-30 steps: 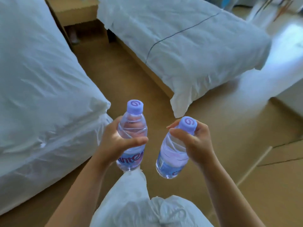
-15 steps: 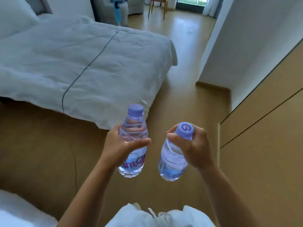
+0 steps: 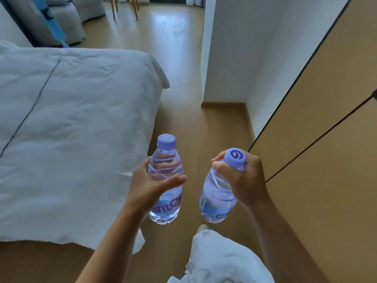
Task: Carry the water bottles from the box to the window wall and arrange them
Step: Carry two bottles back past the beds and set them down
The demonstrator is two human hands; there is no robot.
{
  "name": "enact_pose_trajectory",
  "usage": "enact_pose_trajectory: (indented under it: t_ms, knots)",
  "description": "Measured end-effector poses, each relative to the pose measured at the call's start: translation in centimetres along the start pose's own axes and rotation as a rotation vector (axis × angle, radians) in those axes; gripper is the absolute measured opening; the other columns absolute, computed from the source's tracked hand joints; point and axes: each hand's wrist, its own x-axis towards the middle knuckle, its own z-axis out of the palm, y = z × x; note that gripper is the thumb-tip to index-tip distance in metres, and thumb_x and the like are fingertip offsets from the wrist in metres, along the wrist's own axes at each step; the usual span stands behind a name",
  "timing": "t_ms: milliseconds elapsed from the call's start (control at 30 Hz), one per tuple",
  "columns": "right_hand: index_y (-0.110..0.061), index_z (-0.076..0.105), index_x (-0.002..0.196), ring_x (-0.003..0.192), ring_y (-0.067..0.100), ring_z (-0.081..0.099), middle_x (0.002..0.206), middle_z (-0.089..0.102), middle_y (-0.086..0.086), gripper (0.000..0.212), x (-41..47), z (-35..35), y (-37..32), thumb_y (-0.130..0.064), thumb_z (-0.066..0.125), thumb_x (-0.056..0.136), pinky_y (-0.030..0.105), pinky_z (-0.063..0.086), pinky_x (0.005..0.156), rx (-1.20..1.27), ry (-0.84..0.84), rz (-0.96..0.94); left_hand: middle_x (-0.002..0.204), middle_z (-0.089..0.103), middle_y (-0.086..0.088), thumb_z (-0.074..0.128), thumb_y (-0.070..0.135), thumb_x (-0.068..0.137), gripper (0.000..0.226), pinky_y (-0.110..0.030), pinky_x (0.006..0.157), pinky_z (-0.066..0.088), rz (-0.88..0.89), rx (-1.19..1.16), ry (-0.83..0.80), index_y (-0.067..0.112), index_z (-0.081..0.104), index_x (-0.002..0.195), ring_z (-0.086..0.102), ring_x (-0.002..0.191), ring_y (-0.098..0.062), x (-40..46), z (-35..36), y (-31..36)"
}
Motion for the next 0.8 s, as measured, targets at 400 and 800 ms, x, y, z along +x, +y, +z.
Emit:
enact_pose_trajectory:
  t_ms: [400,800]
  knots:
    - [-0.009,0.064,0.064,0.061,0.013,0.060,0.062,0.065,0.000,0.010,24.2,-1.6,1.8,-0.019,0.065,0.063,0.023,0.049,0.060,-0.033,0.006,-0.004,0.088,0.073,0.004,0.083,0.046,0.036,0.072,-0.024,0.068,0.055,0.024,0.034,-0.048,0.021,0.064,0.100,0.071,0.080,-0.015,20.8,7.5,6.3]
    - [-0.002,0.065,0.068,0.060,0.012,0.058,0.061,0.063,-0.002,0.010,45.8,8.9,2.7,-0.006,0.072,0.073,0.018,0.047,0.058,-0.111,-0.005,-0.038,0.084,0.074,0.005,0.085,0.040,0.035,0.069,-0.018,0.061,0.054,0.022,0.029,-0.085,0.021,0.064,0.098,0.071,0.074,-0.010,44.8,2.4,10.8]
